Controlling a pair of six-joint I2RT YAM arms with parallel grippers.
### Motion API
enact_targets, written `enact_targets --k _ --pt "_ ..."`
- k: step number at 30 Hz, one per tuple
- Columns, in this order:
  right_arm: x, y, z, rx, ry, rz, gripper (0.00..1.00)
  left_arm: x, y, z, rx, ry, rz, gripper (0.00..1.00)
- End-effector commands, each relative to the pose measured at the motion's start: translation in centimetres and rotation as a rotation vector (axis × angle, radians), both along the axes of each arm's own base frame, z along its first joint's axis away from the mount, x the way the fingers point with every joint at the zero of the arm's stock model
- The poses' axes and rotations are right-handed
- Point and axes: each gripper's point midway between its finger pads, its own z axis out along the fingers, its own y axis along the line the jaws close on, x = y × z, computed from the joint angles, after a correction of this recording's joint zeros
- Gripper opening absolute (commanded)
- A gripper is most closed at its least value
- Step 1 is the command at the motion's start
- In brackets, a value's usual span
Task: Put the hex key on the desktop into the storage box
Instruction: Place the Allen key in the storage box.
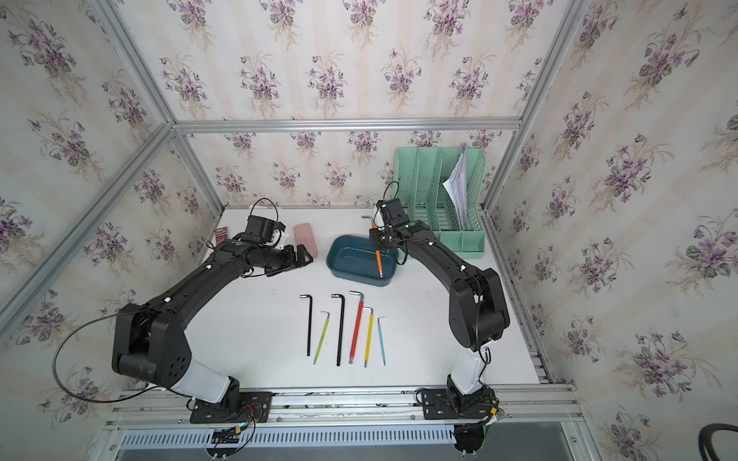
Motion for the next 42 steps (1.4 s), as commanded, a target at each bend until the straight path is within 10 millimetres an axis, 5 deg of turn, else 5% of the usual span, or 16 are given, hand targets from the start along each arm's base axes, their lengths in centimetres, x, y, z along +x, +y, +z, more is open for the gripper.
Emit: enact_targets --k 1,16,42 --pt "1.2 0.7 0.4 -0.027 -0.040 0.063 0.00 -0.2 0.0 -0.1 0.009 0.001 -0.018 0.99" --pt "3.8 2.0 -1.2 -0.153 -0.089 0.220 0.00 -0.1 0.5 -1.0 0.040 0.004 -0.015 0.99" --pt "1.9 2.5 -5.1 -0.281 -0.084 0.344 0.00 0.9 1.6 -1.0 0.082 -0.009 0.031 0.99"
